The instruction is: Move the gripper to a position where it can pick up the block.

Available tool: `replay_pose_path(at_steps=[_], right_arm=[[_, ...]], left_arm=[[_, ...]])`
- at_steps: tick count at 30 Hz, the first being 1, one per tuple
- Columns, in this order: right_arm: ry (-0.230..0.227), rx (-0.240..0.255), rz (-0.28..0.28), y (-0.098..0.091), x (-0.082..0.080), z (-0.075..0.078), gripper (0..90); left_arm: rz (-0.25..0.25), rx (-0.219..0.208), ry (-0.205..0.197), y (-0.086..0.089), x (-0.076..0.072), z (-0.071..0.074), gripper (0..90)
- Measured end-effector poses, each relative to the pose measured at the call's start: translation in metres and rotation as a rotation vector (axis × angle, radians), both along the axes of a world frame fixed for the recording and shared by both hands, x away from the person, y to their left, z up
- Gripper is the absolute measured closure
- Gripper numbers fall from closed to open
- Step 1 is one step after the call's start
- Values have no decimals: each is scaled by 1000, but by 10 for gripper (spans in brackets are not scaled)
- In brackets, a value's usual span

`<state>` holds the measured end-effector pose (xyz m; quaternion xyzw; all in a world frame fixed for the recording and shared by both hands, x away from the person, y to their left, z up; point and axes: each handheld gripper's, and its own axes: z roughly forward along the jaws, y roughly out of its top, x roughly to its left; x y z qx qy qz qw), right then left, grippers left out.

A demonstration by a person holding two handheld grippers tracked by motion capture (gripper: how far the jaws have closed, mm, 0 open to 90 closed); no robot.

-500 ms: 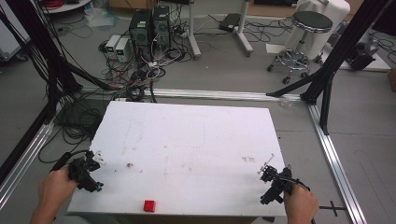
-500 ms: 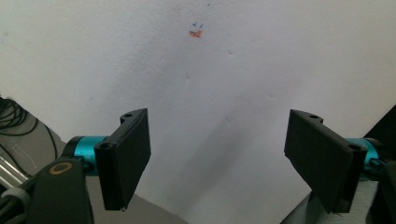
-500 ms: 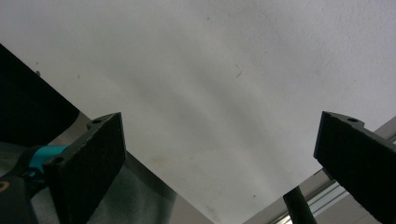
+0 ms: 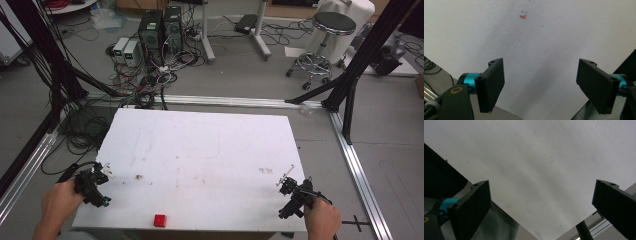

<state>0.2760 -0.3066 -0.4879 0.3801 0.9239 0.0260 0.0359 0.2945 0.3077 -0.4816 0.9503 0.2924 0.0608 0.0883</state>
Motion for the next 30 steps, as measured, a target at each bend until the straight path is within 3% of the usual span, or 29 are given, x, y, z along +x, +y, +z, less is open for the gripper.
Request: replay_pose_path(at_steps=[6, 19, 23, 24, 30], right_arm=[[1, 3, 1, 0, -1, -1, 15], [-18, 34, -16, -7, -4, 4, 15], [-20, 42, -17, -6, -4, 5, 15], [-21, 41, -17, -6, -4, 5, 15], [-32, 52, -22, -6, -5, 7, 15]], left_arm=[[-23, 9, 12, -5, -1, 0, 230], [-72, -2, -12, -7, -5, 10, 230], [-87, -37, -31, -6, -9, 15, 230], [-62, -64, -37, -7, -11, 15, 230], [-98, -96, -44, -12, -15, 21, 230]])
